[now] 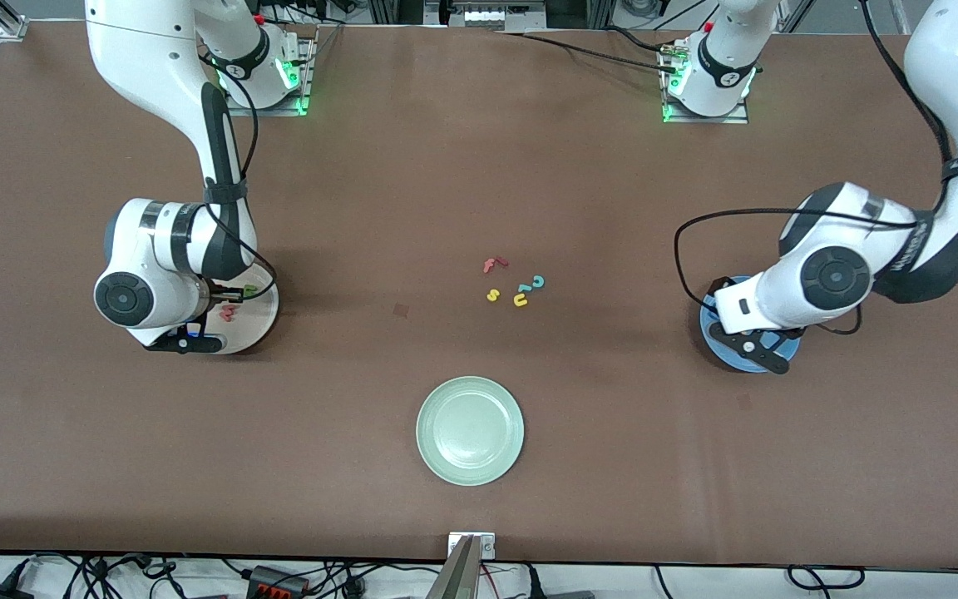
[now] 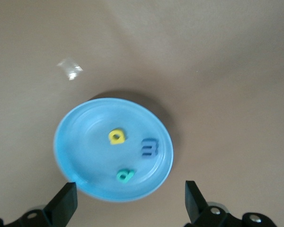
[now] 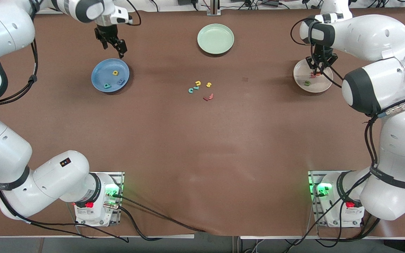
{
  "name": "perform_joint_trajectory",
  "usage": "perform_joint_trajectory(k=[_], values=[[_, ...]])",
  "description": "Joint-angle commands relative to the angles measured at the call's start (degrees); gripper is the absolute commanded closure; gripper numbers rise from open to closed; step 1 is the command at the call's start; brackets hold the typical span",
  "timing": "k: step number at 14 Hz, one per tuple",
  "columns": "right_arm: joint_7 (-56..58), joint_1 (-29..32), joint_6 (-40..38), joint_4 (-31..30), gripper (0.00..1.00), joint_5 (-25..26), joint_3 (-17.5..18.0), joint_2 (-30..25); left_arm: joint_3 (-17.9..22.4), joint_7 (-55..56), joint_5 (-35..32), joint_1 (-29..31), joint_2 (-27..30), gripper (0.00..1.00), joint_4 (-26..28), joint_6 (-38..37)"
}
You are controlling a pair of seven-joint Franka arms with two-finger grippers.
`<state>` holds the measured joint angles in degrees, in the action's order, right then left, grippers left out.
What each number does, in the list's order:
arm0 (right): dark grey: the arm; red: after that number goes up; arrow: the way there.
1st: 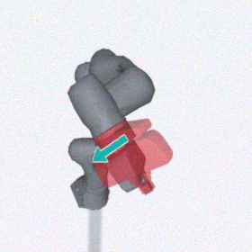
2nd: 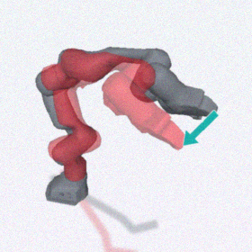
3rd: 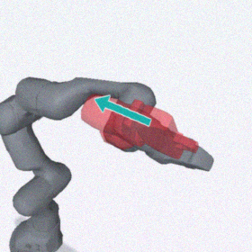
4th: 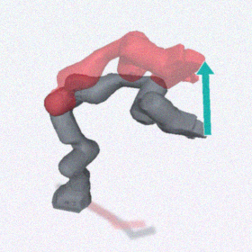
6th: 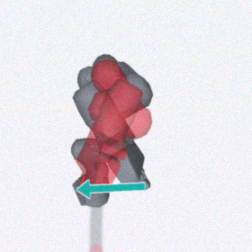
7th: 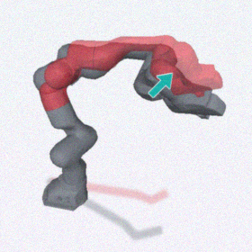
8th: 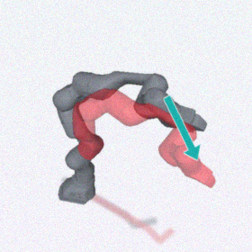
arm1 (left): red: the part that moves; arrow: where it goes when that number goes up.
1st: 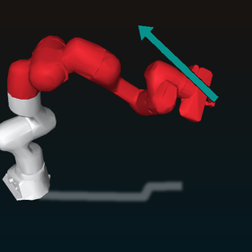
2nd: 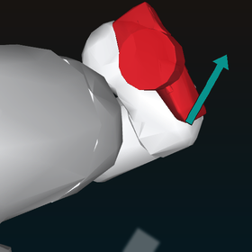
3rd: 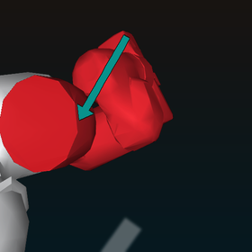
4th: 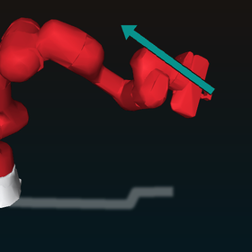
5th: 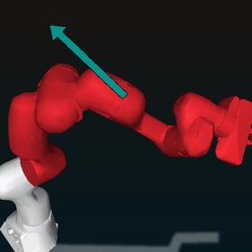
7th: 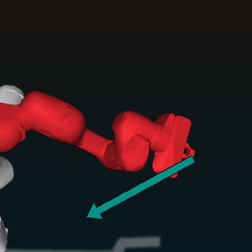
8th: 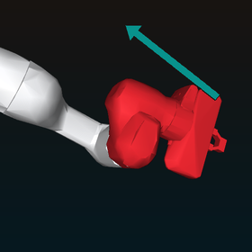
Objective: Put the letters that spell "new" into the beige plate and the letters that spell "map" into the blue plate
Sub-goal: 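Release orange e on the white plate while the left gripper releases yellow a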
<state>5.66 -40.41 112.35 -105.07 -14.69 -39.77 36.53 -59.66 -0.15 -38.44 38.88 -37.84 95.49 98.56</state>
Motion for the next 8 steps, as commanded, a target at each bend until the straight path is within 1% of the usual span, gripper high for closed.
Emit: perform_joint_trajectory(k=[1, 3, 5, 6, 7, 8], values=[[2.9, 1.9, 0.2, -1.0, 0.83, -0.4, 0.5, 0.0, -4.3, 0.3, 1.0, 0.4, 0.1, 0.00, -7.7, -8.9], [2.9, 1.8, 0.6, -1.2, 0.81, -1.0, 0.7, 0.6, -5.1, 0.2, 4.1, 0.1, 0.1, 0.00, -13.6, -14.4], [2.9, 1.9, 1.2, -1.2, 0.76, -1.1, 0.7, 1.4, -4.5, 0.2, 6.3, 0.0, 0.4, 0.00, -16.6, -15.2], [2.9, 1.9, 1.5, -1.2, 0.58, -1.2, 1.1, 1.8, -3.5, 0.3, 8.0, -0.8, 1.8, 0.00, -17.0, -15.2], [2.8, 1.9, 1.5, -1.2, 0.27, -2.1, 1.3, 1.8, 0.1, 0.3, 9.3, -2.9, 2.5, 0.00, -17.4, -15.2], [2.8, 1.7, 1.3, -1.1, 0.00, -2.5, 1.3, 1.7, 4.3, 0.4, 12.0, -5.5, 4.4, 0.00, -19.5, -15.1]])
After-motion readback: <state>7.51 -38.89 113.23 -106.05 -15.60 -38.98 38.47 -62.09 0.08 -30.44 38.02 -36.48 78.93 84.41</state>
